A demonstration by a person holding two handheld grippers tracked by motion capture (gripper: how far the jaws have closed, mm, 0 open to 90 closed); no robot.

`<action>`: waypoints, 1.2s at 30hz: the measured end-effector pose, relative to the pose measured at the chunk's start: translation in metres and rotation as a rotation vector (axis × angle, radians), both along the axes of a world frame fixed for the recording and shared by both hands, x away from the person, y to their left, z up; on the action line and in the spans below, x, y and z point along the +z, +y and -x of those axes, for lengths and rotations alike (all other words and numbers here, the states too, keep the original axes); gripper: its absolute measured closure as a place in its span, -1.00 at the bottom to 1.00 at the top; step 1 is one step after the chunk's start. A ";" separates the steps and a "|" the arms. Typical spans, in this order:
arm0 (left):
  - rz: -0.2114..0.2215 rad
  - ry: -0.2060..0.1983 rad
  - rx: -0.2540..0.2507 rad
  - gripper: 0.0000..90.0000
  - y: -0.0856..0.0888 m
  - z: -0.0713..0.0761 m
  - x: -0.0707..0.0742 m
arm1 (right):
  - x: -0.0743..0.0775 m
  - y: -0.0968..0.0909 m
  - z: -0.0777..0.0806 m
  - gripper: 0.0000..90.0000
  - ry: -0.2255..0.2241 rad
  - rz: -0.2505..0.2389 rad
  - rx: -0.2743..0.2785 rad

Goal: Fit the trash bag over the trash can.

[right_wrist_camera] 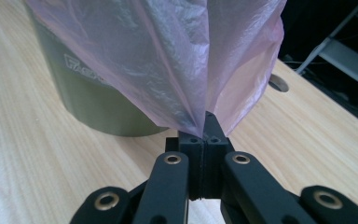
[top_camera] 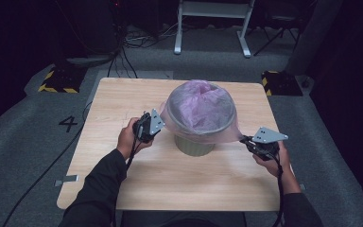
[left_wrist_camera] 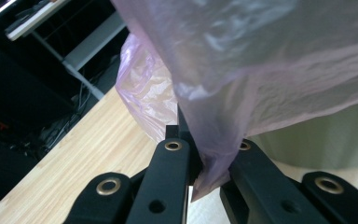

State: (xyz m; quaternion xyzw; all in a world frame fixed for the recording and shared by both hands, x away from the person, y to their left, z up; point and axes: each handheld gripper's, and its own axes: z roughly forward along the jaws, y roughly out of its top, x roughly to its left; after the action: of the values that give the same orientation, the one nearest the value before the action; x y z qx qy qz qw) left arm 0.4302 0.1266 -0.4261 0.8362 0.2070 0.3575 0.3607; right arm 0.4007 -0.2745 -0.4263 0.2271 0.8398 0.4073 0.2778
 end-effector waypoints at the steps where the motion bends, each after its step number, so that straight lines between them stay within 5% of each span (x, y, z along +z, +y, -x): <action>1: -0.006 0.003 -0.003 1.00 0.000 0.002 -0.002 | -0.001 0.000 -0.001 1.00 0.011 0.009 0.002; 7: -0.081 0.034 -0.038 1.00 -0.005 0.010 -0.020 | -0.018 0.007 -0.011 1.00 0.089 0.079 0.032; 15: -0.110 0.125 -0.067 1.00 -0.004 0.009 -0.033 | -0.039 0.013 -0.029 1.00 0.189 0.178 -0.008; 21: -0.087 0.198 -0.060 0.99 0.006 0.007 -0.040 | -0.046 0.007 -0.038 1.00 0.244 0.163 -0.064; 25: -0.025 0.256 -0.044 0.93 0.015 0.005 -0.043 | -0.051 0.000 -0.044 1.00 0.276 0.114 -0.089; 28: 0.025 0.262 -0.015 0.57 0.019 0.005 -0.045 | -0.053 -0.003 -0.046 1.00 0.290 0.082 -0.091; 32: 0.070 0.320 0.013 -0.30 0.025 0.012 -0.043 | -0.054 -0.006 -0.044 1.00 0.290 0.052 -0.089; 36: 0.160 0.338 0.002 -0.63 0.036 0.027 -0.038 | -0.050 -0.017 -0.042 0.46 0.281 -0.051 -0.103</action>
State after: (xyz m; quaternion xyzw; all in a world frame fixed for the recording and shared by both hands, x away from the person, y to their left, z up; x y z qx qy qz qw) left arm 0.4033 0.1623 -0.4645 0.8528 0.2934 0.1948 0.3857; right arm 0.4428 -0.2915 -0.4758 0.3317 0.8470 0.3780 0.1722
